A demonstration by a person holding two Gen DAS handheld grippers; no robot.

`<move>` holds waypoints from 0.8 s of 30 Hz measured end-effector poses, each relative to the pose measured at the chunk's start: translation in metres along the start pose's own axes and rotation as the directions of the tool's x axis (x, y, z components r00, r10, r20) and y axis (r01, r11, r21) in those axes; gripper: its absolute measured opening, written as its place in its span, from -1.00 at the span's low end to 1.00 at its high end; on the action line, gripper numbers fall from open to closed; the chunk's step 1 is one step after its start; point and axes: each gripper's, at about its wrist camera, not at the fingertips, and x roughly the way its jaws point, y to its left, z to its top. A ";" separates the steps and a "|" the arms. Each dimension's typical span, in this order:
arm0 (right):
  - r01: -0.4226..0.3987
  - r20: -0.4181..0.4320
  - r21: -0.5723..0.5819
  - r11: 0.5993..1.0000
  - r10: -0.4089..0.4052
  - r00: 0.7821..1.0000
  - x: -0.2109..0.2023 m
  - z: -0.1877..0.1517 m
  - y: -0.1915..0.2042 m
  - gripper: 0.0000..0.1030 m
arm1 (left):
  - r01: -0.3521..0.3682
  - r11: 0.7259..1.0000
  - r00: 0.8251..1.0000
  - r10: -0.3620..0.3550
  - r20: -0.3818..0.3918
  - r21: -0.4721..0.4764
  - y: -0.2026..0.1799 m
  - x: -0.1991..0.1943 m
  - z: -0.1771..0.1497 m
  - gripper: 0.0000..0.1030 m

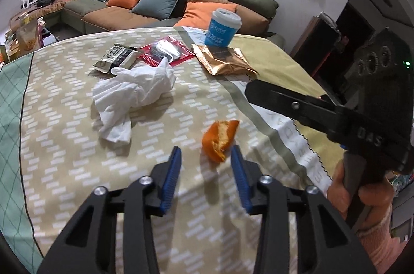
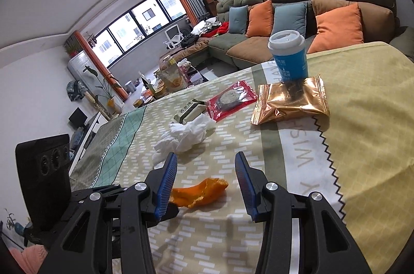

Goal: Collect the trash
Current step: 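Grasp the second orange peel with the left tool while the right tool grasps the white tissue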

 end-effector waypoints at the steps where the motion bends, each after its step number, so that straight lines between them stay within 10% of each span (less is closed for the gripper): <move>1: -0.003 -0.001 0.002 1.000 0.003 1.000 0.001 0.001 0.000 -0.08 | 0.004 1.000 1.000 -0.004 -0.016 -0.009 0.002 0.005 0.001 -0.43; 5: -0.008 -0.011 -0.002 1.000 0.008 1.000 0.007 0.005 0.000 -0.08 | 0.007 0.999 0.999 -0.009 -0.042 -0.039 0.009 0.014 0.001 -0.82; 24: 0.007 -0.152 -0.072 0.997 -0.018 0.988 0.091 0.029 0.038 0.15 | -0.052 0.988 0.990 0.070 0.121 -0.145 0.068 -0.094 -0.036 -0.83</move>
